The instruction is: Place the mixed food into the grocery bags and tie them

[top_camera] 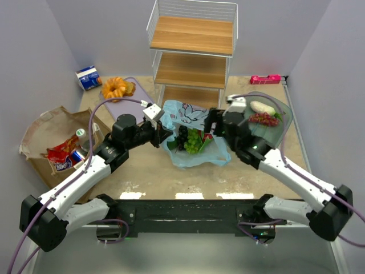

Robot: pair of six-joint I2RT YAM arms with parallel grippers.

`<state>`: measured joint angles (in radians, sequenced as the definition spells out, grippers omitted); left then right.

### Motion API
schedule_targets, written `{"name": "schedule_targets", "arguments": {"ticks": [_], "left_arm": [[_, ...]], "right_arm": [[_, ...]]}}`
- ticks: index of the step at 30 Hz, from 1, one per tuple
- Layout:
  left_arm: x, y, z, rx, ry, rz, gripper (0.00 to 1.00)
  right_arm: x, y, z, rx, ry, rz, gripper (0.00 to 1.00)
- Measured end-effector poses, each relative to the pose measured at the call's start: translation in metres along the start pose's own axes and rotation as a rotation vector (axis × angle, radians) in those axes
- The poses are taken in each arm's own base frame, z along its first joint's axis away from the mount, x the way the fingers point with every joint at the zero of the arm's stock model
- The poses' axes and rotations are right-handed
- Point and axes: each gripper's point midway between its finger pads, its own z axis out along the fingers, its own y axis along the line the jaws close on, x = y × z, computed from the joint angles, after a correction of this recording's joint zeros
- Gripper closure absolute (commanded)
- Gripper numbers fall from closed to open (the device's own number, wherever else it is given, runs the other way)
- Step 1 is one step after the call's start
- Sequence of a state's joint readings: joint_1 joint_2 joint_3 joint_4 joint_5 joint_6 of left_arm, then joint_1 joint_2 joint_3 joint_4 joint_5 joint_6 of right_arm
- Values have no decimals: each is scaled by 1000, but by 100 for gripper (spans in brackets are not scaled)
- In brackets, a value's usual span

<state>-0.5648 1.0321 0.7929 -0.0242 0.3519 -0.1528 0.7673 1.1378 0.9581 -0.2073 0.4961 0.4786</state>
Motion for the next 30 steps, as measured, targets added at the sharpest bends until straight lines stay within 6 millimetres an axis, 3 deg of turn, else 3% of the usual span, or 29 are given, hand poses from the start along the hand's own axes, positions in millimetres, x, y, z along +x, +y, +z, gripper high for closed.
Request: {"name": "schedule_targets", "arguments": {"ticks": [3, 5, 10, 12, 18, 22, 30], "left_arm": [[0, 0, 0, 0, 0, 0, 100], [0, 0, 0, 0, 1, 0, 100], [0, 0, 0, 0, 1, 0, 100], [0, 0, 0, 0, 1, 0, 100], [0, 0, 0, 0, 0, 0, 100], [0, 0, 0, 0, 0, 0, 100], [0, -1, 0, 3, 1, 0, 100]], "right_arm": [[-32, -58, -1, 122, -68, 79, 1], [-47, -96, -2, 217, -99, 118, 1], [-58, -160, 19, 400, -38, 166, 1], [-57, -189, 38, 456, 5, 210, 2], [-14, -276, 72, 589, 156, 423, 8], [-4, -307, 81, 651, 187, 482, 12], [-42, -317, 118, 578, 174, 242, 11]]}}
